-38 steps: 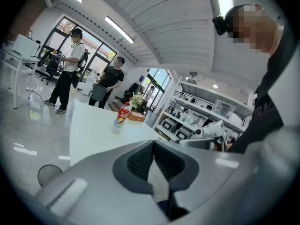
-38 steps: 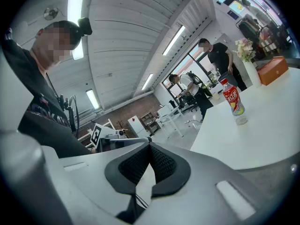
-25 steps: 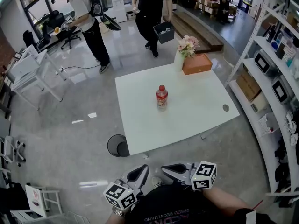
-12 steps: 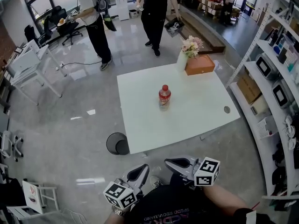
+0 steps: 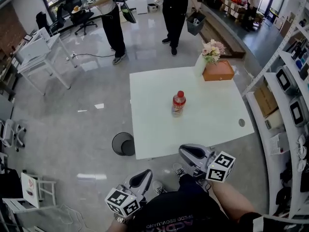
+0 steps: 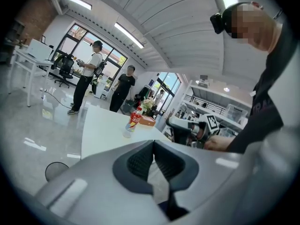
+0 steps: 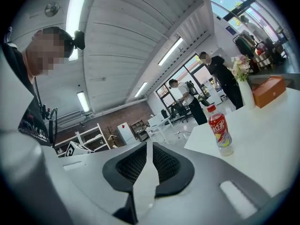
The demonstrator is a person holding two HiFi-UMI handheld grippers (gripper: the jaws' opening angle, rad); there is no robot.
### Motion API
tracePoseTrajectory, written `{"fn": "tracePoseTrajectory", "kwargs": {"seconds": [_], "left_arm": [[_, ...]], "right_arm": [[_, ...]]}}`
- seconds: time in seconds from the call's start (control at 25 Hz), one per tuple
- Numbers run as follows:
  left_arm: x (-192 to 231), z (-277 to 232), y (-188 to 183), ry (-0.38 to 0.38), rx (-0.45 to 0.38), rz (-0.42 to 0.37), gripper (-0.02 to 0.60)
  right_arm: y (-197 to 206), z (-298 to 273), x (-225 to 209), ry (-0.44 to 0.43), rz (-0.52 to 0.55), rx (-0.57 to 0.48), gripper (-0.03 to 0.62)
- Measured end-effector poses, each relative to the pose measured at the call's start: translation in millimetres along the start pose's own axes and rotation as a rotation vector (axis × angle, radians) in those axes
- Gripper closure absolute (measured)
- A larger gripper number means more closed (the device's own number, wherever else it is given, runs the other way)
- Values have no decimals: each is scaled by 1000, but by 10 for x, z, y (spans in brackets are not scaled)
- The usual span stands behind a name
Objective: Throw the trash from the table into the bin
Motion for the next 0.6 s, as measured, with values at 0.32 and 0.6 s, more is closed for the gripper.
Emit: {"fn": "tracePoseTrajectory", "kwargs": {"seconds": [0.32, 0.6], "left_arm": [[10, -118, -103, -117, -53, 25, 574], [-22, -64, -79, -253, -109, 67, 574]], "right_arm": [[-470, -167, -795, 112, 151, 4, 480], [-862, -464, -1520, 246, 353, 47, 419]]}}
Point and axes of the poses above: the fingertips, and each gripper's own axes: z backward along the fingers, x to its left, y out of its underside, the point moved 4 cm from there along z, backward along the fingers, and after that the axes turned 3 degrees about y, right-handed, at the moved point
